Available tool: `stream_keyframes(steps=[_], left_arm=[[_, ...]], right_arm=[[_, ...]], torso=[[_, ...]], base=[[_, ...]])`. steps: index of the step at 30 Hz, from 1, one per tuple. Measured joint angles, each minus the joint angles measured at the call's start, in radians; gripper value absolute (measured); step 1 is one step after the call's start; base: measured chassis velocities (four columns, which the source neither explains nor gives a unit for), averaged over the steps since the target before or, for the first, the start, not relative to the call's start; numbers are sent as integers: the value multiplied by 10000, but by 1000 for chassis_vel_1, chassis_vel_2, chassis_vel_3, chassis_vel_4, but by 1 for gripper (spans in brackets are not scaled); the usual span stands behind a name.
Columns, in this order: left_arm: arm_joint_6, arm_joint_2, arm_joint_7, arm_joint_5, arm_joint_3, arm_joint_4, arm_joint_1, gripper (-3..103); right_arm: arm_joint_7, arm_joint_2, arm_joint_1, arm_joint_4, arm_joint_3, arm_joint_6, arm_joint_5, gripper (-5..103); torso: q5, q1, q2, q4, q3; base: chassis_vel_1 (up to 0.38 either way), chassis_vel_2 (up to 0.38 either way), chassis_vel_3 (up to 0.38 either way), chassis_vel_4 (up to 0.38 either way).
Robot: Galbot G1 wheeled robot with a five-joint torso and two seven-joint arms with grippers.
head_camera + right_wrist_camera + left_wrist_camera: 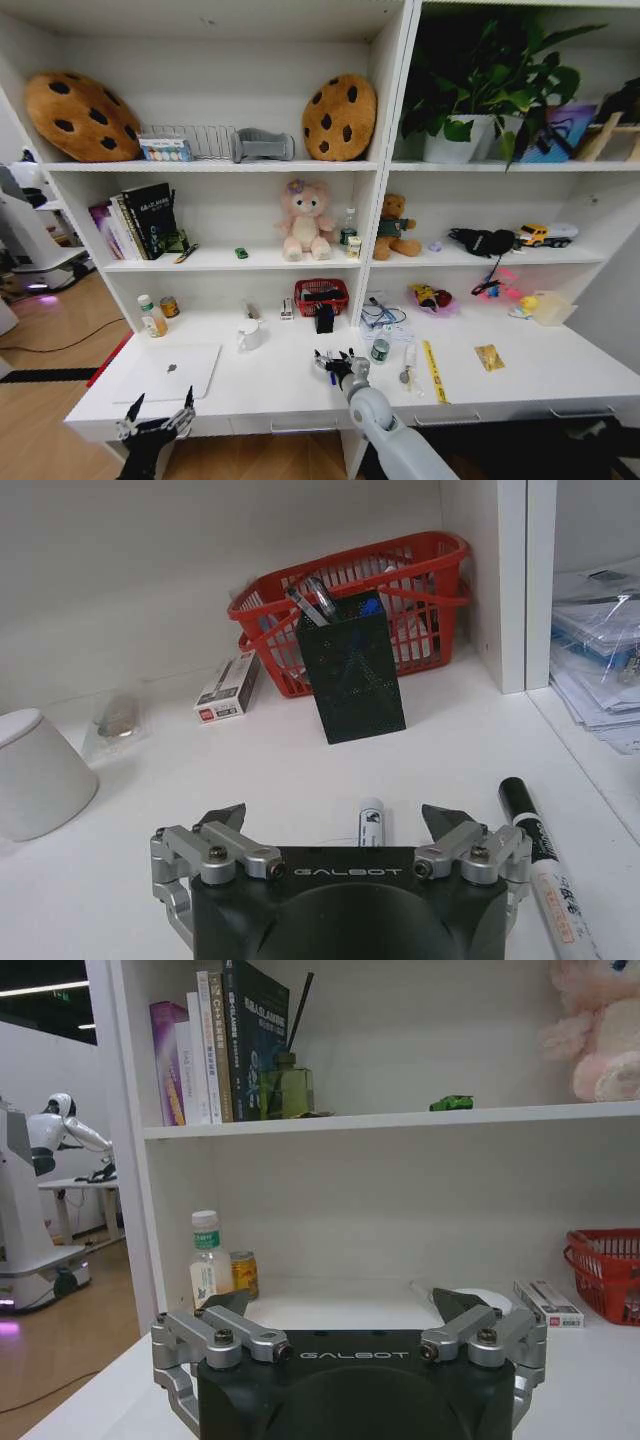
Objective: Organize the objects on the table.
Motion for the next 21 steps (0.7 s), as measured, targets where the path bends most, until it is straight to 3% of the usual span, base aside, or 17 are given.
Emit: stream_keyframes(steps=[17,21], left_arm=[[62,367,-52,-572,-203,112,-248,100],[77,364,-51,-570,-168,143,-252,100]], right_arm=[[-62,262,944,-1370,-375,19,13,96],[-85,308,1056,-1557,-449,70,-32,86]], torso=[[1,-1,0,1,0],[1,-2,1,1,0]], base=[[0,0,0,0],[0,0,0,0]])
